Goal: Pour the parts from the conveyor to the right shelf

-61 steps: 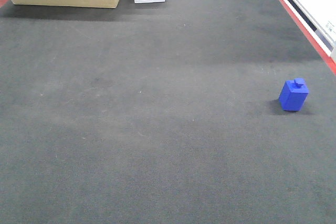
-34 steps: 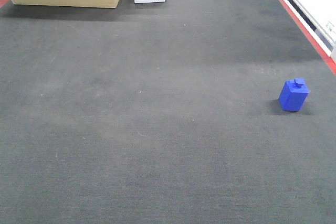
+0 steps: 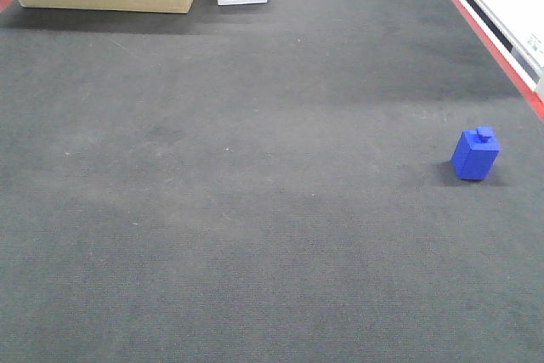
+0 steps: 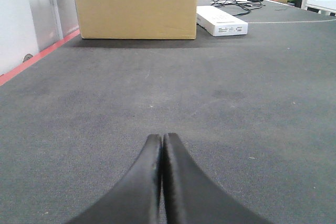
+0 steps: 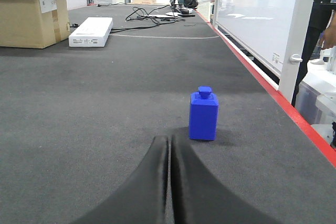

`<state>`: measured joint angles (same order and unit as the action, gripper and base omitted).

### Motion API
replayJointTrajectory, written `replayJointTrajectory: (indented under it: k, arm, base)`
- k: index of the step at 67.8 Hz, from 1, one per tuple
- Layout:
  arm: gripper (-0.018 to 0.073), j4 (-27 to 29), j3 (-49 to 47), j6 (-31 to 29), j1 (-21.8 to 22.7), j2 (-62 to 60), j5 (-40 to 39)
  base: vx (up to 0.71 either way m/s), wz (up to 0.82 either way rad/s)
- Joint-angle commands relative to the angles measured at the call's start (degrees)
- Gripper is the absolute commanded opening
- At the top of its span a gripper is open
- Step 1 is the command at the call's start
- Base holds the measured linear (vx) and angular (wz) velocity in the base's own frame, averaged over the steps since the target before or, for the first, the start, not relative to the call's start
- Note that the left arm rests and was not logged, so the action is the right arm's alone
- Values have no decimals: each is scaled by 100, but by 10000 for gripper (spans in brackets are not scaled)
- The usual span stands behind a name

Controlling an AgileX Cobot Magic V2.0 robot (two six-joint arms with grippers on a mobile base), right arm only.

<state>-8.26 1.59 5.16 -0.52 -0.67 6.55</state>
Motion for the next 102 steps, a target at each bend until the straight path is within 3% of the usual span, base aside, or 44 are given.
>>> replayJointTrajectory:
  k: [1, 12, 32, 54, 61, 73, 86, 95, 102]
  arm:
    - [-11, -48, -7, -4, -1, -98, -408]
    - [-11, -47, -7, -4, 5, -98, -623]
    - [-8, -76, -166, -48, 5, -98, -2623]
    - [-6, -794, -2124, -188, 5, 265, -2561]
    - [-6, -719, -2779, -161, 5, 777, -2161]
    - [-6, -299, -4024, -128, 5, 1981, -543]
    - [27, -285, -4719, -121, 5, 3291, 775]
    - [160, -161, -4726, -121, 5, 3922, 1338]
    - [372, -103, -4726, -121, 5, 4310, 1923]
  base:
    - [0, 0]
    - [0, 0]
    - [0, 0]
    - [0, 0]
    - [0, 0]
    - [0, 0]
    - [0, 0]
    - [0, 0]
    - [0, 0]
